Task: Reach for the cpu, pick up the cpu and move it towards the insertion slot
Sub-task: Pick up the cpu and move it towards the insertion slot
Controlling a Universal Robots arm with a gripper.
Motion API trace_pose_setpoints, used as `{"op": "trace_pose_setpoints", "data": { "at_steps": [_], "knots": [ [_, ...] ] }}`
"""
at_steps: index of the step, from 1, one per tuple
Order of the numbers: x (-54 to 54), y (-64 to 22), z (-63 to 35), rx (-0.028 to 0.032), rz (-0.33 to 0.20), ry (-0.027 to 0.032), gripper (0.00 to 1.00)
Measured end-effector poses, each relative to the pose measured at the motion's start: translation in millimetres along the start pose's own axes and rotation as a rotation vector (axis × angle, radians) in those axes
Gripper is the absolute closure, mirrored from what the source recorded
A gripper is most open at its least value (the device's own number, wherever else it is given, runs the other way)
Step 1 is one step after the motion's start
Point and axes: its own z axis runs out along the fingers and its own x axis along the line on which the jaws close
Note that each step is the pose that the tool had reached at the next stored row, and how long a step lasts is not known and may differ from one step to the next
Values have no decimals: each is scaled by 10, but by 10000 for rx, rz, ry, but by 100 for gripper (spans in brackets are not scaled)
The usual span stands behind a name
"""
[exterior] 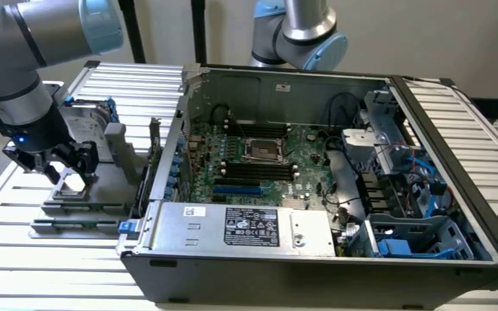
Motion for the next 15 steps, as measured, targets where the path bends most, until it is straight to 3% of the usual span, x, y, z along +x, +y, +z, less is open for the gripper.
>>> {"op": "trace_pose_setpoints", "data": {
  "at_steps": [15],
  "knots": [
    [6, 1, 83, -1, 1, -7, 35]
  ]
}}
